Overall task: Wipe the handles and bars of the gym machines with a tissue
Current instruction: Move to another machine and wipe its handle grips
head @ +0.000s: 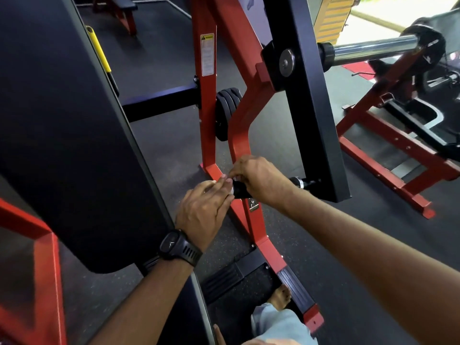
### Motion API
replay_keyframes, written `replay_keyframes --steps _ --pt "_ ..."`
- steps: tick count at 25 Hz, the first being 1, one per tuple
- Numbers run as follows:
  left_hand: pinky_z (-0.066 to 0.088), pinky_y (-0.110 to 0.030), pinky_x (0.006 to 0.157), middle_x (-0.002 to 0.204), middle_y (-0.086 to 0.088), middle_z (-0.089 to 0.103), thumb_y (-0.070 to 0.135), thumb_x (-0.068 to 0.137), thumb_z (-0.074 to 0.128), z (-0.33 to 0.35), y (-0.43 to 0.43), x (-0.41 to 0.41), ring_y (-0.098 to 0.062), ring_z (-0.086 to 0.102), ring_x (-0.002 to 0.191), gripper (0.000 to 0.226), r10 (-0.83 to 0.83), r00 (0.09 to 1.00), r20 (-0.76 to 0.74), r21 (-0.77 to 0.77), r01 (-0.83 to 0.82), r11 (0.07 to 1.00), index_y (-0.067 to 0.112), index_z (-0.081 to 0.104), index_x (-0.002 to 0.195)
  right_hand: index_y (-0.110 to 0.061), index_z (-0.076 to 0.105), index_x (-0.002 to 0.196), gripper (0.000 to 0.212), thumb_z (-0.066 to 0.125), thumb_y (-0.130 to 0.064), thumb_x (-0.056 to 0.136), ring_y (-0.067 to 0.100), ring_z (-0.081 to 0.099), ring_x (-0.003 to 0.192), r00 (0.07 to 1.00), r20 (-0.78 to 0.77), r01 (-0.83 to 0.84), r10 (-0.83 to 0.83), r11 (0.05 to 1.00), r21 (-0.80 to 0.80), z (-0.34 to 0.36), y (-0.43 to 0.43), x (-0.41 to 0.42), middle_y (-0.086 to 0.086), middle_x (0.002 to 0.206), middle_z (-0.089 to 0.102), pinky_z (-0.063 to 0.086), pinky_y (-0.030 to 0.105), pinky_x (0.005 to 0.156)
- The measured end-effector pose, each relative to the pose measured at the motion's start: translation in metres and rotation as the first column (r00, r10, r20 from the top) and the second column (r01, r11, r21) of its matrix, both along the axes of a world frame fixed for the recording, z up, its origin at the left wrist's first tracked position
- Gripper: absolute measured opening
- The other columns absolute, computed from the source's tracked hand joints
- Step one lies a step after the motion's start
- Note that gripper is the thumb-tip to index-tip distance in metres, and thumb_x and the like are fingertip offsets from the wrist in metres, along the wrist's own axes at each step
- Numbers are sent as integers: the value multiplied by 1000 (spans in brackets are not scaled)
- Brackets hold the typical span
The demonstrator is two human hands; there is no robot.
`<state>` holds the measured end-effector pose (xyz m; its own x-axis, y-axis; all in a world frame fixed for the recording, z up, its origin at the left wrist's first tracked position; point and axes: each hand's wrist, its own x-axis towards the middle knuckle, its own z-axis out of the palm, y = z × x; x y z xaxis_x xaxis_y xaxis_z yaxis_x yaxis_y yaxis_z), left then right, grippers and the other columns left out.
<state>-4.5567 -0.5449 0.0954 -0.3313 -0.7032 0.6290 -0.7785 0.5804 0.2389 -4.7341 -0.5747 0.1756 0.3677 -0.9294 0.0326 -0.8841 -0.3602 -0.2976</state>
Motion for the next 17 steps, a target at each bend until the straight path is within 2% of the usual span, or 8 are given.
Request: replay_keyframes --steps 1,3,5,7,9,11,14,17 --pt "49 -31 77 127 3 66 34 97 50 0 1 0 -16 61 109 37 2 1000 1 4 -2 1000 17 67 125 -16 74 105 19 65 -7 91 13 61 95 998 -48 -46 47 999 6 1 -3 -5 1 105 67 48 25 79" --pt "48 -31 79 127 3 66 34 97 50 0 1 -1 -16 60 112 37 10 1000 5 9 -10 1000 17 66 126 -15 73 106 17 64 -10 93 16 64 96 991 -129 52 -40 995 90 2 -12 -23 2 104 68 41 23 76" --pt "49 -32 80 127 3 66 34 97 49 0 1 -2 -17 61 113 37 8 1000 8 18 -8 1000 17 66 126 -17 75 103 15 65 -11 93 14 68 92 987 -15 160 -159 977 142 3 -18 -30 0 100 72 45 20 76" --pt "51 -34 79 127 1 66 34 98 49 1 0 -1 -18 62 112 38 3 1000 4 17 -3 1000 16 66 126 -19 75 100 11 68 -14 92 6 65 83 990 96 91 -104 987 129 7 -17 -20 -5 93 72 49 19 76" --pt "50 -34 79 126 0 67 33 98 49 2 1 -2 -19 62 112 37 -1 1000 9 1 1 1000 15 67 125 -17 74 100 12 65 -13 94 6 63 84 999 23 25 -29 991 128 7 -19 -17 -7 94 70 47 21 77" --pt "50 -33 80 125 0 68 31 98 50 3 2 -2 -18 61 113 36 8 1000 26 -23 -8 1000 15 67 124 -16 73 96 12 64 -9 94 2 63 81 999 -3 47 -48 979 198 10 -23 -24 -9 88 66 46 20 74" --pt "50 -34 79 125 0 68 30 98 52 1 0 -2 -19 62 113 34 5 1000 15 -27 -5 1000 14 68 123 -15 73 92 9 65 -11 94 -10 59 68 994 103 -2 -27 961 275 14 -27 -25 -12 81 66 43 5 65" --pt "51 -36 80 124 0 68 30 98 52 0 0 -2 -20 62 114 33 -2 1000 7 -47 2 999 14 68 122 -20 73 93 13 65 -10 93 -3 62 79 998 52 6 -23 949 315 15 -31 -32 -10 87 68 46 8 71"
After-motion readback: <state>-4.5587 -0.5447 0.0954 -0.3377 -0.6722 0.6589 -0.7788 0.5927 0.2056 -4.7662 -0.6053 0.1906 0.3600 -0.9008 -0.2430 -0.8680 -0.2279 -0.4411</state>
